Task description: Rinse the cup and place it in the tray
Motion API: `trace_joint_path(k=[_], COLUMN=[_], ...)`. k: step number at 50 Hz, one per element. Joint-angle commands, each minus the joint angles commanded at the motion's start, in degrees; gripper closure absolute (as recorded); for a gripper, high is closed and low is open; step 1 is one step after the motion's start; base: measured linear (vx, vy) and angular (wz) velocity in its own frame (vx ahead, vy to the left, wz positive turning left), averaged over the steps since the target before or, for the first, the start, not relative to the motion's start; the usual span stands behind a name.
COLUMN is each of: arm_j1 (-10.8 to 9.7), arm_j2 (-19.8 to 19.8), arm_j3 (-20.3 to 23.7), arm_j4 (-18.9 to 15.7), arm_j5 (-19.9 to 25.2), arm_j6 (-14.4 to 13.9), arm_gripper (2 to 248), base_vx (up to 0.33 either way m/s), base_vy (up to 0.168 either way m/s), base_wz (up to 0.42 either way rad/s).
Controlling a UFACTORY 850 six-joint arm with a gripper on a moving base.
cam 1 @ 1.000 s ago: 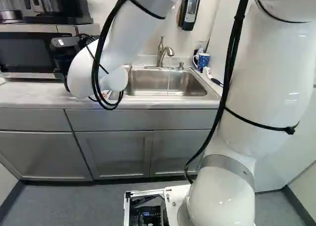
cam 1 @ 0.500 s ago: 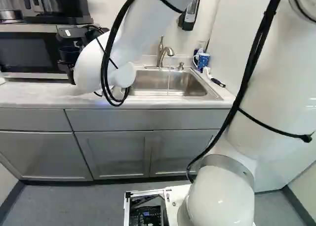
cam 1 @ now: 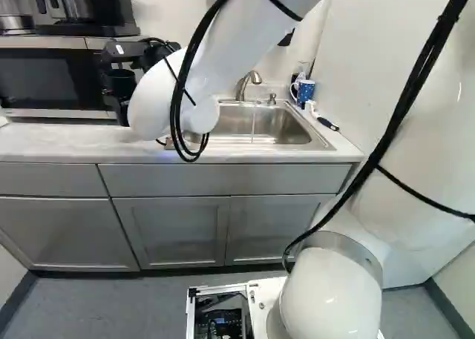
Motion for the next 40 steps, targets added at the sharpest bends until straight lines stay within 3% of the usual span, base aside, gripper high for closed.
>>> trace_joint_path(k=[40], arm_j1=[-8.0], arm_j2=[1.3], arm_j3=[1.3], arm_j4=[0.0], arm_j5=[-0.2], arm_j6=[0.0], arm_gripper=[125], base_vx=[0.0], base_vy=[0.0], base_wz=[0.0])
